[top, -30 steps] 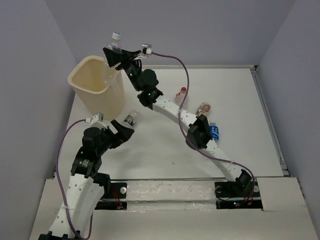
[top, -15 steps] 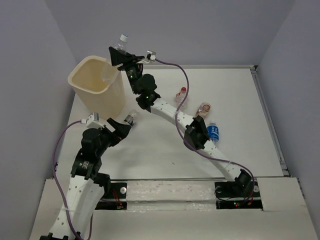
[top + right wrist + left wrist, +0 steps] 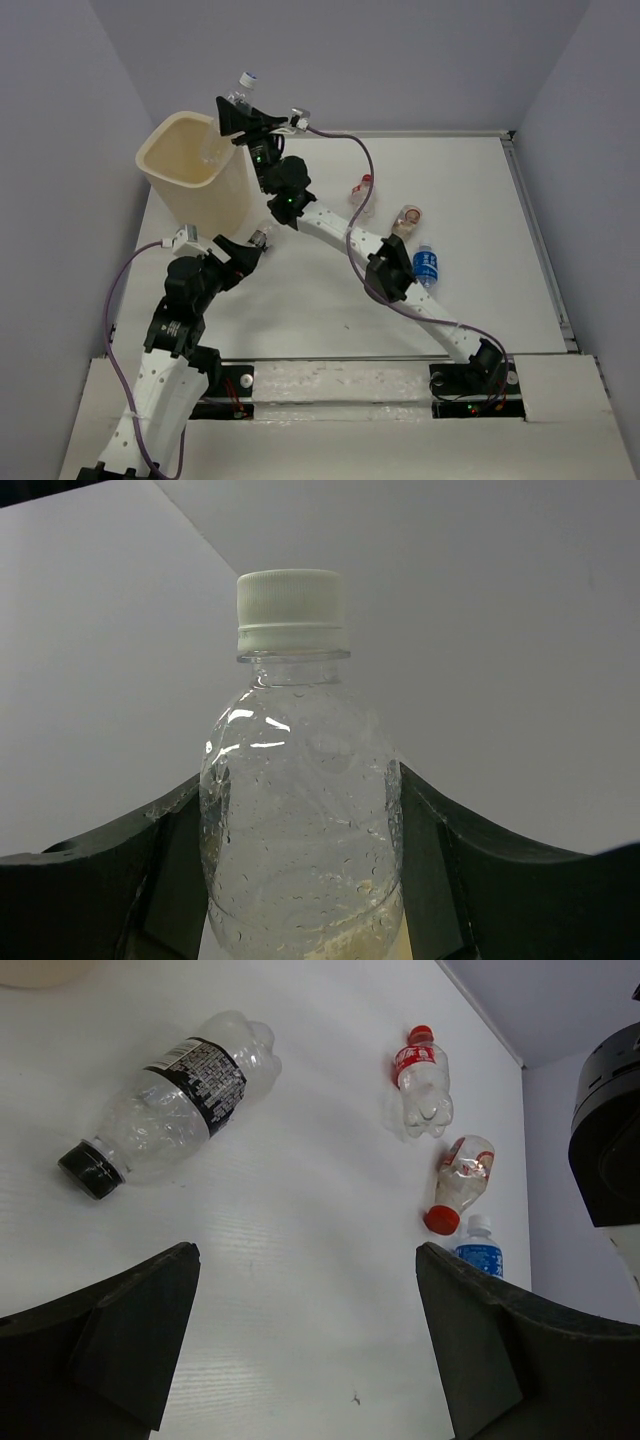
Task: Put the plastic bottles in the bin
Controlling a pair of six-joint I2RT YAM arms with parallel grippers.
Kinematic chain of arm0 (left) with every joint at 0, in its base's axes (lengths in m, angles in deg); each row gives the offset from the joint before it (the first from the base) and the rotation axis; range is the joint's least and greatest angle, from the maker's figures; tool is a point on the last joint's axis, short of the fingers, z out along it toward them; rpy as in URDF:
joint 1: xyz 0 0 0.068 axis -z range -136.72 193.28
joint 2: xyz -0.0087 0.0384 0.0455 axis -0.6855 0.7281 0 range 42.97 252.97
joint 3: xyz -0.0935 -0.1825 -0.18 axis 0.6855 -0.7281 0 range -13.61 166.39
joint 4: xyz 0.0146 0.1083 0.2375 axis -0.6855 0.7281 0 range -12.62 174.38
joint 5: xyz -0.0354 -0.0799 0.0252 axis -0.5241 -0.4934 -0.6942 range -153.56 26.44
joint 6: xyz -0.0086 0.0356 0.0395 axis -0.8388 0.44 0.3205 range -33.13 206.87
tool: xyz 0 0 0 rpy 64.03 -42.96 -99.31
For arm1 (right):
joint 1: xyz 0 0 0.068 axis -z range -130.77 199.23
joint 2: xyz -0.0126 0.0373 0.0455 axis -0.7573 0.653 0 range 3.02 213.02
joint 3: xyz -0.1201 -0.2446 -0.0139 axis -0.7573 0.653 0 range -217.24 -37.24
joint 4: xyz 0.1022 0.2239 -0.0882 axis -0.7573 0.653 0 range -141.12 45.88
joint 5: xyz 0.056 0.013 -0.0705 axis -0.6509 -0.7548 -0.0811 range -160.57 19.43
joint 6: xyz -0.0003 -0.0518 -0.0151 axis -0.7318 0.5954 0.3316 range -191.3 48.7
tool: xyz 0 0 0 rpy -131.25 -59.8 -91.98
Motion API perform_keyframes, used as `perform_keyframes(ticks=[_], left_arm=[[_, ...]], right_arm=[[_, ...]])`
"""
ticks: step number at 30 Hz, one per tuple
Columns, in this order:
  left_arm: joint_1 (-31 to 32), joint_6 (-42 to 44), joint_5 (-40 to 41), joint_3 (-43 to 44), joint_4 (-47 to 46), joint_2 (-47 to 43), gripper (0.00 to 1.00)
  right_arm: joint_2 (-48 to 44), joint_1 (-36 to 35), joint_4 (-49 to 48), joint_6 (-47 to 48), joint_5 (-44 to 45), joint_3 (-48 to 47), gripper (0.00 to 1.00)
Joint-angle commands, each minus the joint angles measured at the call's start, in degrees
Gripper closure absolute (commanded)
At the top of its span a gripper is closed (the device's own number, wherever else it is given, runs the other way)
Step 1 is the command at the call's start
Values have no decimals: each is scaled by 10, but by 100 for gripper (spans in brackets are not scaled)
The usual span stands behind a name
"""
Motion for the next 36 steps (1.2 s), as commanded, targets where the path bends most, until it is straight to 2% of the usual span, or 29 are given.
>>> perform_keyframes(ticks=[1,4,9,14,17,22,25,26,29,32,34,35,36], left_arm=[[2,-5,9,-10,-43,6,1],[2,-6,18,-11,-53,9,1],[2,-3,35,-12,-55,9,1],[2,-4,45,-12,-64,16,1],[2,-2,46,-7,-68,21,1],[2,17,59,14,-66,35,1],[2,31,64,29,-66,44,1],[3,39,63,32,-66,49,1],[9,51,64,42,-65,63,1],[31,75,72,58,-65,85,2],[74,90,98,78,-64,117,2],[94,95,109,86,-62,133,2],[114,101,136,108,-52,168,2]], right_arm=[[36,-13,25,78,-11,10,59],[41,-23,17,107,-22,16,57],[47,-28,12,159,-52,21,46],[45,-28,17,173,-76,24,31],[41,-28,22,187,-89,16,19],[-41,-28,57,227,-178,61,5],[-93,-28,108,244,-237,80,0],[-134,-28,130,248,-271,103,0],[-213,-28,135,245,-302,185,0],[-358,-28,132,232,-321,355,1],[-423,-28,127,227,-323,440,9],[-454,-21,126,217,-322,484,15],[-516,-10,127,212,-321,569,44]])
